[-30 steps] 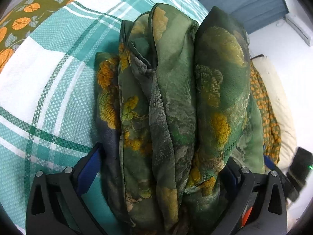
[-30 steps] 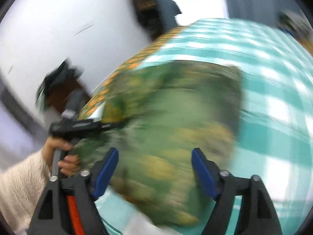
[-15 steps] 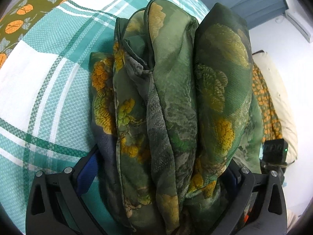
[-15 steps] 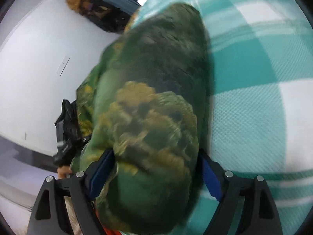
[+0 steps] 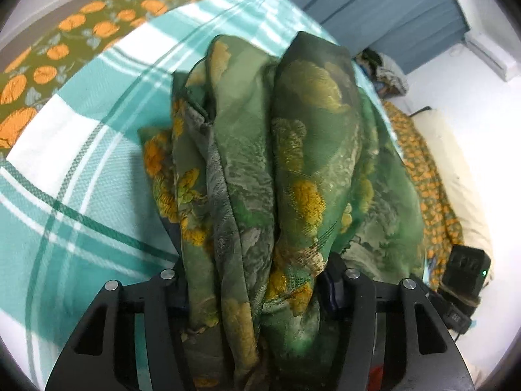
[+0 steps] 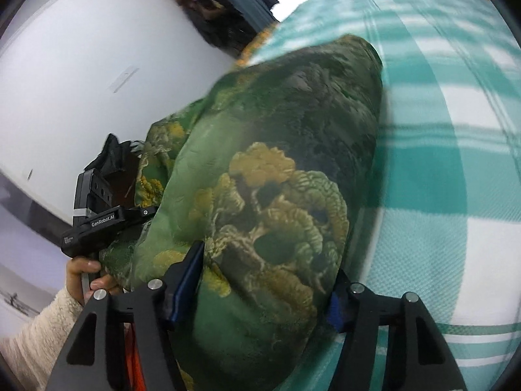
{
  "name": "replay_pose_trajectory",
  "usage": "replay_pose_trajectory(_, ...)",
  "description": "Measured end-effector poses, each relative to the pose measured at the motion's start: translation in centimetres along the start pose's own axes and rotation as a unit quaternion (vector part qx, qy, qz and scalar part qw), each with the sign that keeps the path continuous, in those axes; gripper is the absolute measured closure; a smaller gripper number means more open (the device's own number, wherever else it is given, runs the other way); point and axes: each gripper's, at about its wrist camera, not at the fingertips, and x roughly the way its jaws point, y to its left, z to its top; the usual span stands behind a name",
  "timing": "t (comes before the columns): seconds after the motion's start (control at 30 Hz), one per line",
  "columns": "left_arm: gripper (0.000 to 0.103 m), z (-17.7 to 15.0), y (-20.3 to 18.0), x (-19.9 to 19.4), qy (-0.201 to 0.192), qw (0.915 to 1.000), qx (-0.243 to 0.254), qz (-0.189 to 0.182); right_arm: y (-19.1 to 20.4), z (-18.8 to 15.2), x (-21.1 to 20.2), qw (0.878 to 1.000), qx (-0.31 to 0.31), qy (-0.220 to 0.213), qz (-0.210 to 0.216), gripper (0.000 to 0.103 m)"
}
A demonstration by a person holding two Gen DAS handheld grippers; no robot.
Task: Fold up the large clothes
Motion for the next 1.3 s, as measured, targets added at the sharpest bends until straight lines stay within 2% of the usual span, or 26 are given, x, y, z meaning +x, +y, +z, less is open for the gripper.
replay_pose_trajectory(0.17,0.046,0.5,-3.4,-0.4,-0.020,0.9993,0.023,-0.021,0.2,1.1,-4.3,0.999,-0.025,-0.042,0.013,0.039)
replay_pose_trajectory(0.3,0.046,2.4,-5.1,0.4,-0.043,0.9973,0.051,-0.030,-0.9,3.9,-6.0,0.996,-0.032,-0.079,0.015,0.039)
replay_pose_trajectory(0.47,0.045,5.1,-5.7,3.7,-0.051,0.9960,0.066,-0.031,-3.9,9.3,-6.0,0.994,-0.029,-0.107,0.016,0.039)
replay_pose_trajectory(0.53,0.045,6.1,-5.6,4.7,-0.048,0.9961,0.069,-0.027,-5.7,10.6,-5.5,0.994,-0.018,-0.105,0.019,0.039)
replay_pose_trajectory(0.6,0.043,6.8,-5.3,7.4,-0.036,0.9967,0.070,-0.017,-7.9,11.7,-4.6,0.995,-0.003,-0.095,0.018,0.039)
replay_pose_trajectory(0.67,0.038,7.0,-3.9,9.8,-0.014,0.9981,0.059,-0.006,-10.4,12.2,-3.3,0.997,0.021,-0.077,0.018,0.039)
replay_pose_trajectory(0.7,0.033,6.6,-2.6,11.9,0.009,0.9991,0.041,0.005,-11.9,12.2,-2.2,0.997,0.041,-0.057,0.018,0.039)
replay_pose_trajectory(0.73,0.022,6.1,-1.3,13.6,0.031,0.9991,0.021,0.017,-13.4,11.9,-1.0,0.997,0.064,-0.035,0.015,0.037)
replay_pose_trajectory(0.77,0.015,5.5,0.0,14.5,0.037,0.9991,0.004,0.018,-15.4,11.1,0.8,0.995,0.103,0.003,0.009,0.032)
replay_pose_trajectory(0.8,0.001,5.3,0.6,14.5,0.030,0.9995,-0.002,0.011,-16.7,10.3,1.7,0.991,0.130,0.023,0.009,0.025)
replay_pose_trajectory(0.83,0.000,4.9,1.1,14.0,0.022,0.9997,-0.004,0.002,-17.7,9.4,2.0,0.988,0.149,0.024,0.011,0.010)
replay_pose_trajectory(0.87,0.000,4.6,1.5,13.1,0.021,0.9997,-0.005,-0.012,-17.9,8.8,1.6,0.988,0.154,0.010,0.020,0.004)
replay_pose_trajectory(0.9,0.000,4.5,1.4,12.4,0.024,0.9996,-0.001,-0.014,-17.7,8.2,0.8,0.988,0.154,-0.006,0.023,0.004)
replay_pose_trajectory(0.93,0.000,4.3,1.1,11.3,0.022,0.9997,0.012,-0.007,-17.2,7.6,-0.1,0.988,0.153,-0.018,0.013,0.003)
replay_pose_trajectory(1.0,0.001,3.4,-0.7,8.2,-0.008,0.9970,0.069,0.033,-15.5,6.3,-2.2,0.989,0.136,-0.043,-0.030,0.002)
replay_pose_trajectory(1.07,0.001,1.9,-3.2,4.7,-0.049,0.9838,0.145,0.093,-12.5,5.1,-4.8,0.988,0.080,-0.069,-0.114,0.002)
replay_pose_trajectory(1.1,0.001,1.4,-3.9,3.9,-0.062,0.9773,0.168,0.114,-11.2,4.7,-5.6,0.983,0.056,-0.076,-0.156,0.002)
replay_pose_trajectory(1.13,0.001,0.4,-5.1,2.6,-0.079,0.9668,0.195,0.145,-9.5,4.2,-6.5,0.973,0.025,-0.078,-0.216,0.002)
replay_pose_trajectory(1.2,0.001,-1.1,-6.6,1.1,-0.116,0.9481,0.229,0.188,-7.1,3.3,-7.7,0.949,-0.016,-0.084,-0.304,0.002)
replay_pose_trajectory(1.23,0.001,-2.3,-7.5,0.4,-0.137,0.9381,0.242,0.207,-5.9,3.0,-8.3,0.939,-0.031,-0.090,-0.331,0.002)
replay_pose_trajectory(1.27,0.000,-3.0,-8.2,0.0,-0.149,0.9317,0.249,0.219,-4.4,2.5,-9.1,0.929,-0.041,-0.100,-0.354,0.002)
replay_pose_trajectory(1.3,0.000,-3.7,-8.8,-0.3,-0.155,0.9263,0.254,0.231,-3.8,2.2,-9.8,0.925,-0.047,-0.105,-0.362,0.002)
